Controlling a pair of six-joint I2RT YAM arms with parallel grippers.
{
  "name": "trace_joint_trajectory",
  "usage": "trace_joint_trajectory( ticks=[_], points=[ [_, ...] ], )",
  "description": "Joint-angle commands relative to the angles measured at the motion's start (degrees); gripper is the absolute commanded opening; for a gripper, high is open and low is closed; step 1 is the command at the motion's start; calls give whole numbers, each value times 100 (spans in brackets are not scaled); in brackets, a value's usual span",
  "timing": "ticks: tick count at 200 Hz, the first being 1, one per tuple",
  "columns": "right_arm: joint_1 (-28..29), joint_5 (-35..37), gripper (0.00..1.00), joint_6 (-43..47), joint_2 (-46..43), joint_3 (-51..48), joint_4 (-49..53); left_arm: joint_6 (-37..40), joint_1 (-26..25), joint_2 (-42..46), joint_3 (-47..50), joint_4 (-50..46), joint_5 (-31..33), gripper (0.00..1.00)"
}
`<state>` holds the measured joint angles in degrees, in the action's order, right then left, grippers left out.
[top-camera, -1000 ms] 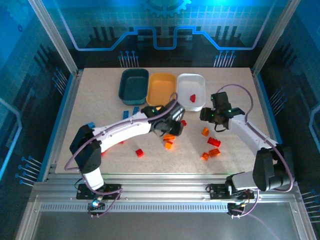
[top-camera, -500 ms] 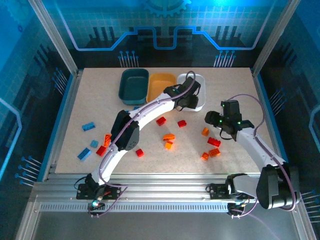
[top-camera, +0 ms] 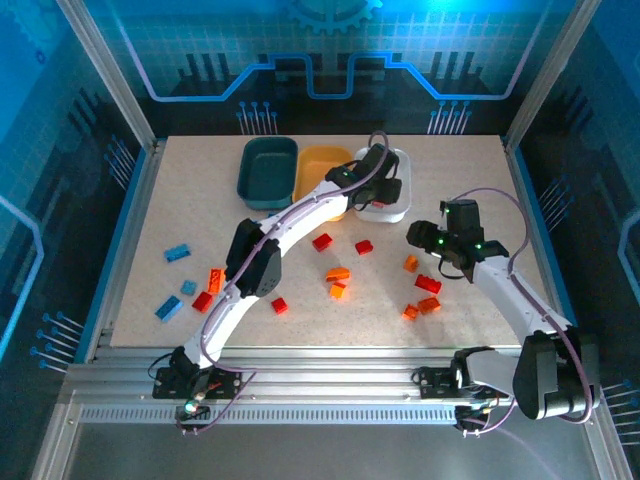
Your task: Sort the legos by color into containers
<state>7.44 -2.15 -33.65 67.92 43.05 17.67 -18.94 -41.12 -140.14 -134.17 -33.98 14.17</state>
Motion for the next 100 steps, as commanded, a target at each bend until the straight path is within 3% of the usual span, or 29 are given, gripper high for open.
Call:
trace_joint_trajectory(
  ticks=[1, 26, 47, 100],
  points=[
    [24, -12, 61, -4, -188, -16, -38, 125, 38, -103, -169, 75, 47, 76],
    [46, 119, 61, 47, -361, -20, 23, 121, 34, 286, -175, -5, -46, 79],
    [77, 170, 62, 72, -436, -32, 15, -54, 24, 995, 498, -154, -35, 79],
    [261, 101, 63, 87, -315, -42, -118, -572, -349, 3502, 4693, 136, -202, 82]
  ],
)
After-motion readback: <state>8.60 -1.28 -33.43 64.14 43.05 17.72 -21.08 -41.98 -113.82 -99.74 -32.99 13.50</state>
